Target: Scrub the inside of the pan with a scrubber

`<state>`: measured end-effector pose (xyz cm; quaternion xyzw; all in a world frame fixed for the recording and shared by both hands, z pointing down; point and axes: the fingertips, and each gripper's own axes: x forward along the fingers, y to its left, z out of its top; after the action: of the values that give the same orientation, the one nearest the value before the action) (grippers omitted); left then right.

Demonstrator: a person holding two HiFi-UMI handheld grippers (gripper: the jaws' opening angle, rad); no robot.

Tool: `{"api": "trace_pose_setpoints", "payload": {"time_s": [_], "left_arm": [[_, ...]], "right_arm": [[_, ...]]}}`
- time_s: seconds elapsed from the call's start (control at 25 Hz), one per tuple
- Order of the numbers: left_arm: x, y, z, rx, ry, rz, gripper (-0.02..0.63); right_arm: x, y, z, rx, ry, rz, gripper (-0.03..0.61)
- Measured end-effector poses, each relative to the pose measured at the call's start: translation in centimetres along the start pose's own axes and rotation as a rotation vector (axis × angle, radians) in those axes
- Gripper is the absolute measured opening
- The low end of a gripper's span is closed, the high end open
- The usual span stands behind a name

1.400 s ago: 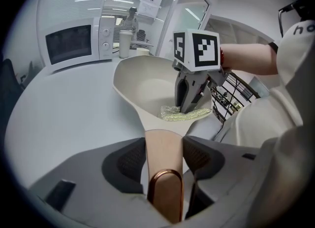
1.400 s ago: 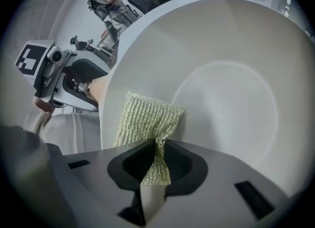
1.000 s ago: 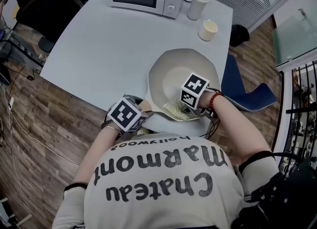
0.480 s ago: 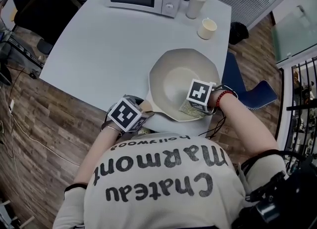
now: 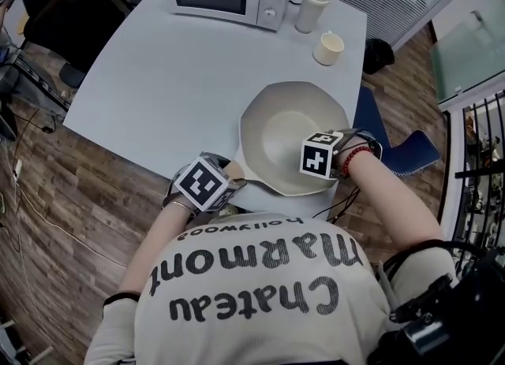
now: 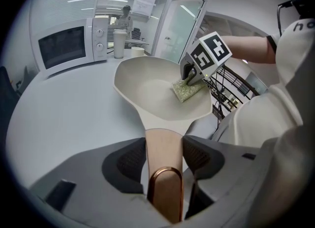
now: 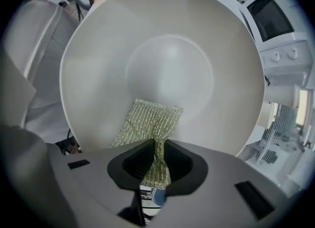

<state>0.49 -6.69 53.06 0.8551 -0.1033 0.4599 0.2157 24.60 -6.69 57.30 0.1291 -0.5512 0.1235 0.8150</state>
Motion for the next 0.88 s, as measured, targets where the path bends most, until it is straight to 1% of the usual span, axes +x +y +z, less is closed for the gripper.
{"api": "trace_pose_setpoints", "payload": {"time_s": [0.12,0.2,0.44,0.52,0.64,0.76,0.88], "left_arm": [[0.0,-0.1,0.3,0.016,-0.003,0.008,0.235],[0.1,-0.1,0.4,0.024,-0.004,0.013,0.233],[-0.4,-0.5,0.6,-0.004,-0.026,0.002,0.233],[-0.8,-0.6,1.0,-0.023,-0.047,-0.004,0.222],[-1.1,-0.8,1.2,-0.058,-0.074,-0.012,0.215],[-1.1,-0.9,1.1,-0.052,-0.076,-0.001,0.213],[-1.1,-0.8,1.0,-0.039,-0.079,0.012,0.213]], "right_arm": [[0.6,-1.9,-1.1,-0.019,0.044,-0.097,0.066],[0.7,-3.0,-1.6,-0.026,0.053,-0.155,0.066],[-0.3,-5.8,-2.0,-0.039,0.065,-0.338,0.067],[-0.6,-6.8,-2.0,-0.025,0.047,-0.391,0.067],[-1.4,-8.4,-2.0,0.009,-0.011,-0.48,0.067],[-2.5,-9.8,-1.9,0.049,-0.065,-0.583,0.067],[-3.6,-10.8,-2.1,0.123,-0.104,-0.657,0.067]]}}
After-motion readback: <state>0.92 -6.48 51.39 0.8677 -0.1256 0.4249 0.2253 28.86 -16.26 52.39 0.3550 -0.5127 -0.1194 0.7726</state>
